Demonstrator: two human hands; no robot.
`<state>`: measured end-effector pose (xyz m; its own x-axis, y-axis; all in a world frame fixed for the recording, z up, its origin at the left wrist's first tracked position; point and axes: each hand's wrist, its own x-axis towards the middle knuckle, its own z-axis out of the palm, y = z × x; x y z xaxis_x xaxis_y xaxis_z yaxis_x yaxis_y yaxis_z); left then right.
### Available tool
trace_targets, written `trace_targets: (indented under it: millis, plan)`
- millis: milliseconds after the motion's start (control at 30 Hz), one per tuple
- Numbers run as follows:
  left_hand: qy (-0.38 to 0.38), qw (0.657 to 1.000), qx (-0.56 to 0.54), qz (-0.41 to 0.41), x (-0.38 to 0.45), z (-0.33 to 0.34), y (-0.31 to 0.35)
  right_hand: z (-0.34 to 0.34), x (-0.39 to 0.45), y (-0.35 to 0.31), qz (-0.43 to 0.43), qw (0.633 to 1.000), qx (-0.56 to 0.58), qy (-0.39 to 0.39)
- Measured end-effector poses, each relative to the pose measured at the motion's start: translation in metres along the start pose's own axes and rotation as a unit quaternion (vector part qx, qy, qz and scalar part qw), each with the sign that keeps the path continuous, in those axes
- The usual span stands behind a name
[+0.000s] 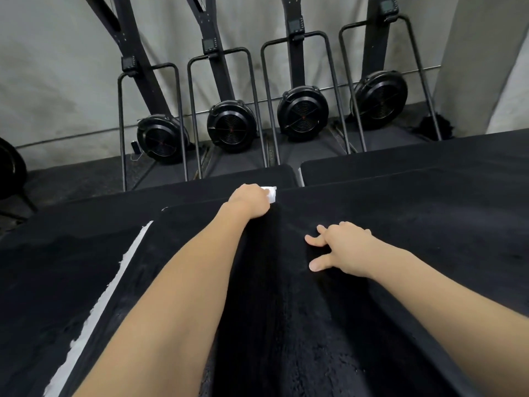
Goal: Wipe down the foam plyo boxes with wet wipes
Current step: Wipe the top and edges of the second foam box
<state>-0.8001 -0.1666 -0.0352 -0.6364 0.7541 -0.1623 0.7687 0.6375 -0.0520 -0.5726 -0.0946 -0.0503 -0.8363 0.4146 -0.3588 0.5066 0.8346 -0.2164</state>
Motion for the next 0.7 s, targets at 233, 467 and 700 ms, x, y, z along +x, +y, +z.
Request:
trace_targets:
  millis: [233,467,700]
  plan:
    - [0.038,0.993,-0.088,0.074,-0.047,0.007,0.025,0.0,-0.001,0.0,-0.002,1.0,0.005,0.002]
    - [0.039,0.962,-0.251,0.099,-0.069,0.013,0.013,-0.001,-0.003,-0.002,-0.003,1.0,0.004,0.0]
    - [0.034,0.989,-0.115,0.082,-0.018,-0.007,0.039,0.001,-0.001,0.002,-0.003,1.0,0.018,0.006]
